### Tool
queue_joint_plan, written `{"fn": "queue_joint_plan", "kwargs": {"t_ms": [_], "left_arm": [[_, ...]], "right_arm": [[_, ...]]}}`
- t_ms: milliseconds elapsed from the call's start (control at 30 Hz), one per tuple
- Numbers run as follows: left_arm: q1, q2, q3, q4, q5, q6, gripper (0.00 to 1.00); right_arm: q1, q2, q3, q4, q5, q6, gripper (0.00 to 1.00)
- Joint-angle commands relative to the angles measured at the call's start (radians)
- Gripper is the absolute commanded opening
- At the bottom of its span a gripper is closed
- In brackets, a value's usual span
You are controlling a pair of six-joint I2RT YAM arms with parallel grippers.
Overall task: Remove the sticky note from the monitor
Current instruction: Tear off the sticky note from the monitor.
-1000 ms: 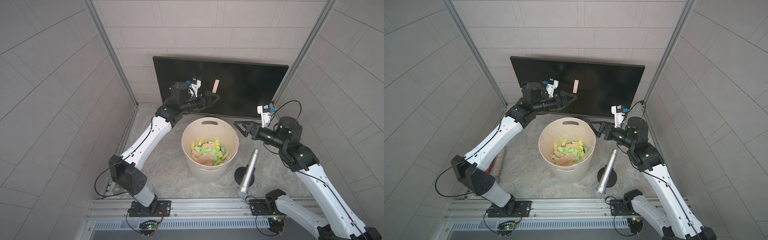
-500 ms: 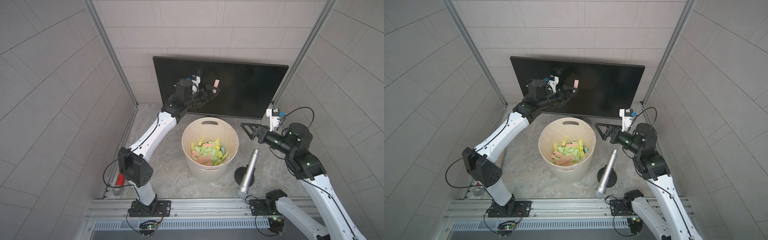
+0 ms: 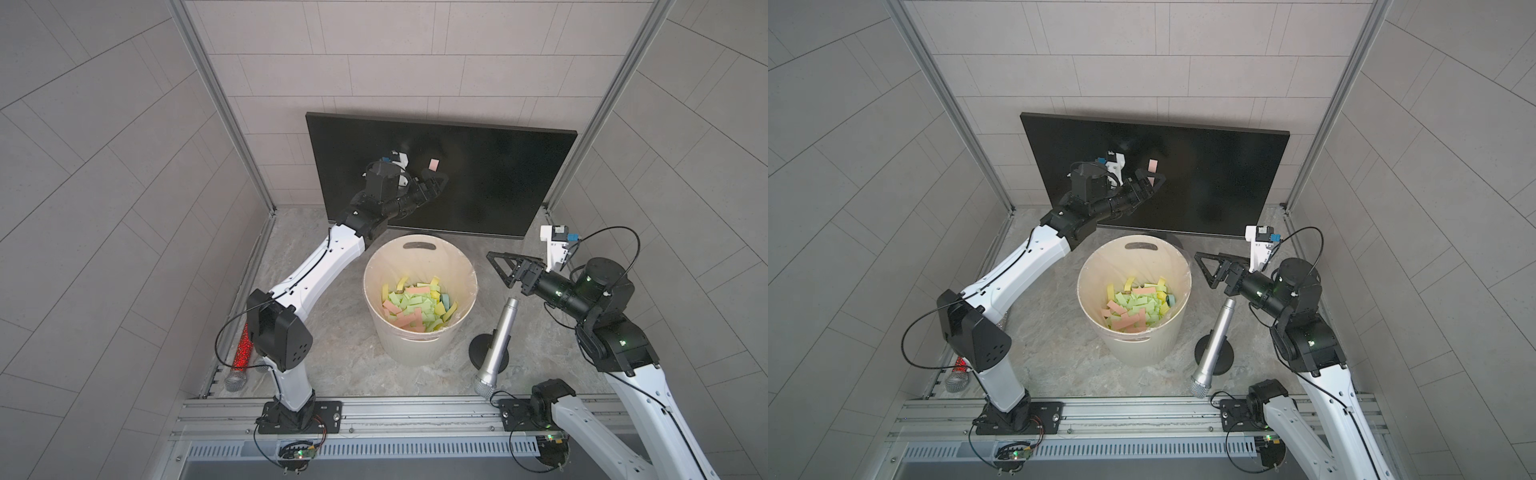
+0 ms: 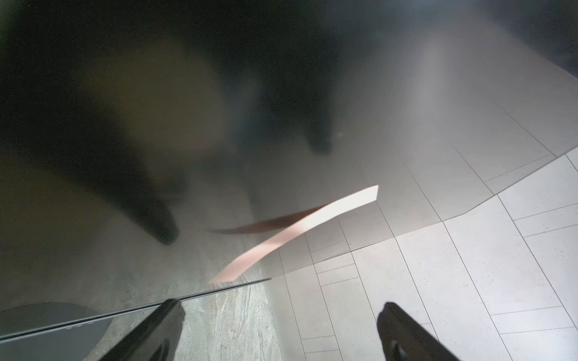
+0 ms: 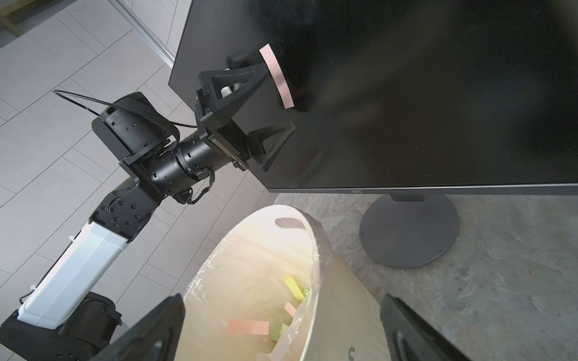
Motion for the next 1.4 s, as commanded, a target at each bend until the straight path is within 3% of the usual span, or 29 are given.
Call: {"fn": "queue_joint_plan", "kwargs": {"t_ms": [0,533,1367], "left_arm": [[-0.01,0.007,0.018,0.045,-0.054,0.004,0.97],[-0.037,0.041,0.061,0.087,-0.107,-0.001,0.89],[-0.041,0.044,0.103,0.077,-0.135,0.008,0.58]], "right_arm": [[-0.005,-0.014,-0.004,0.005,0.012,-0.016,1.0],[-0.002,-0.046,-0.007,-0.015,0.019,-0.017,1.0],[0.007,-0.049,0.0,-0.025,0.028,-0.024,1.0]]}}
